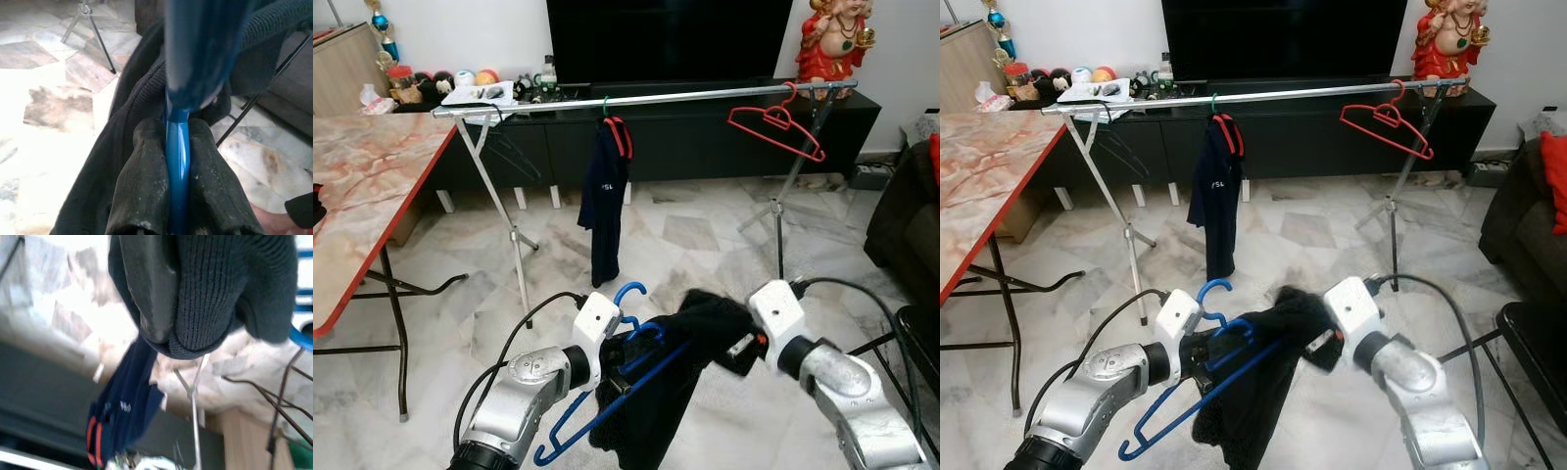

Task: Hang hanger

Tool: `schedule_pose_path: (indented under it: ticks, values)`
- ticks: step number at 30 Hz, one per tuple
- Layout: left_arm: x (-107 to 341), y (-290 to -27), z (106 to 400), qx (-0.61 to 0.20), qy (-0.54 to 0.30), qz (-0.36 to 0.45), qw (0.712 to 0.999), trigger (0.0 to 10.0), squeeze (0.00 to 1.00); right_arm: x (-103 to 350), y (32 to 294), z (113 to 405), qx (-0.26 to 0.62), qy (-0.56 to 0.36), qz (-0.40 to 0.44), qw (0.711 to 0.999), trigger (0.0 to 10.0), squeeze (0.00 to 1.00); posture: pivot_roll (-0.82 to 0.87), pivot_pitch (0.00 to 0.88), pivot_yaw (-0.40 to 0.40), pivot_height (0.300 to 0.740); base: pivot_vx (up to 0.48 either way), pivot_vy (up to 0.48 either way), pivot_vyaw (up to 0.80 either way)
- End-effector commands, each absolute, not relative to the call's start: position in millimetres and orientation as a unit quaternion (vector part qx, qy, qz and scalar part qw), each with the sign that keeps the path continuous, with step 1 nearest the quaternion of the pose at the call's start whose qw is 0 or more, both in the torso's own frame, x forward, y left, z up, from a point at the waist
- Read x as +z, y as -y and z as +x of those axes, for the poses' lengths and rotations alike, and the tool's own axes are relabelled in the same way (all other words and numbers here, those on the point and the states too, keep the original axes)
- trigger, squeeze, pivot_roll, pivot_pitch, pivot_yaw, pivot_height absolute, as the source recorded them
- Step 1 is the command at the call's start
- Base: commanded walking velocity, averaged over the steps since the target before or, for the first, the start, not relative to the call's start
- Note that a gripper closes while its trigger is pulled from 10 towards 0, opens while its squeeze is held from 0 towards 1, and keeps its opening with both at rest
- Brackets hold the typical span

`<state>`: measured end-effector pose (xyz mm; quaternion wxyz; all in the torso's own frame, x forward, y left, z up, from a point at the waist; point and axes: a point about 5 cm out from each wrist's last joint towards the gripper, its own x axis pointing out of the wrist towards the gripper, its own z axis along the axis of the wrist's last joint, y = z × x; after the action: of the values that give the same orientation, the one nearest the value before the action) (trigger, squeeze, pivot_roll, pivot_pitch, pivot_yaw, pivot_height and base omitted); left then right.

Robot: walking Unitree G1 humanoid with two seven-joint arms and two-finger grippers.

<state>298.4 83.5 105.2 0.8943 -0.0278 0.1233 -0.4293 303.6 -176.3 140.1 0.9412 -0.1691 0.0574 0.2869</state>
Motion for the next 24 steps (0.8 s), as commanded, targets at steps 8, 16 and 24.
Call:
schedule_pose_path:
  ticks: [8,16,24]
  values:
    - [114,-84,296,-0.446,-0.111,-0.039,0.887,10.0,0.00,164,136,284,0.466,0.019,-0.148,0.872,10.0,0.00,0.07,0.039,0.034,0.740,0.000,0.000,0.00]
    - [115,-83,296,-0.448,-0.108,-0.050,0.886,10.0,0.00,164,126,259,0.569,0.019,-0.122,0.813,10.0,0.00,0.07,0.043,0.035,0.740,0.000,0.000,0.00]
    - [116,-80,294,-0.455,-0.107,-0.057,0.882,10.0,0.00,142,149,275,0.487,-0.045,-0.180,0.854,10.0,0.18,0.06,0.043,0.036,0.740,0.000,0.000,0.00]
